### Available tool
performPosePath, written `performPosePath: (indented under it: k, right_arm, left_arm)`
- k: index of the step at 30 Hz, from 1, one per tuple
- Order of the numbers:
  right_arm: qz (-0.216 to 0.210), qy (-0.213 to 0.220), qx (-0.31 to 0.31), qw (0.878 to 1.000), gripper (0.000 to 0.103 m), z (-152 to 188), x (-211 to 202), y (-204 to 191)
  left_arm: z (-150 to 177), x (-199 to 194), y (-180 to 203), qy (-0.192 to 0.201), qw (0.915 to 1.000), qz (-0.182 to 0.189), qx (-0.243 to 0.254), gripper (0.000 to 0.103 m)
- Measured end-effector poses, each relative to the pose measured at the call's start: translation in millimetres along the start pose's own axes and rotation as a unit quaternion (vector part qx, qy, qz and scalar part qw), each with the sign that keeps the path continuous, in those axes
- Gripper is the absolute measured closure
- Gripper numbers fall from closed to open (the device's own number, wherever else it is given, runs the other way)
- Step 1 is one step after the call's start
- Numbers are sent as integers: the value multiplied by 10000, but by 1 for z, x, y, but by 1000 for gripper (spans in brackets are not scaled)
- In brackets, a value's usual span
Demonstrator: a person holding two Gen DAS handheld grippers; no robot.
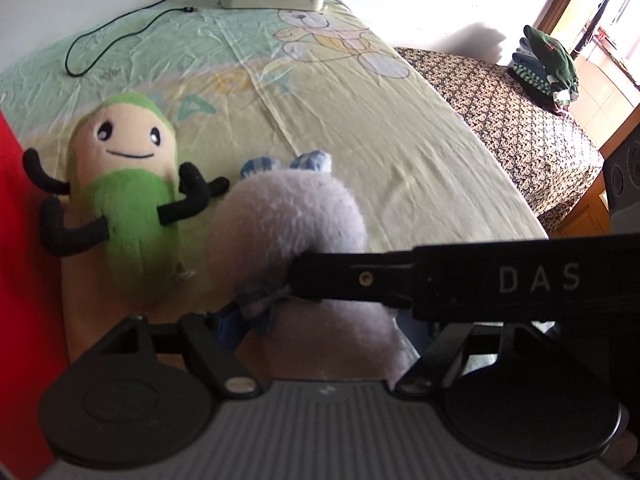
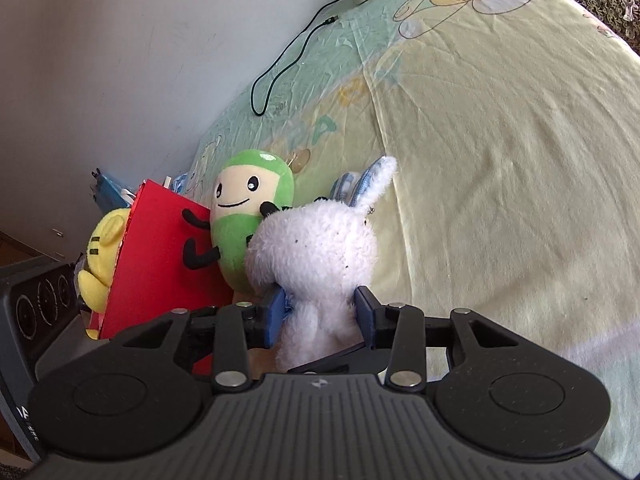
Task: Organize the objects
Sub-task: 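Close the right gripper on the white bunny's body, then lift the white bunny and carry it over the red box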
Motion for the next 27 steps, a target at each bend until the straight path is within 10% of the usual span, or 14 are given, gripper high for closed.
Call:
performPosePath:
  k: [27]
  right_arm:
    - [-822,343,-182,9959,67,19,-46,-33]
  left_arm:
    - [8,-67,26,664,9954,-553,406,30]
Point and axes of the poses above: each gripper's, at about its wrist camera, not at the fingertips, and x roughly the way its jaws point, y to its right, z to its underside, the point moved 10 cm from there along x, roughly the way its jaws point, and after that the axes turned 2 degrees about x, right-handed, at the moved point
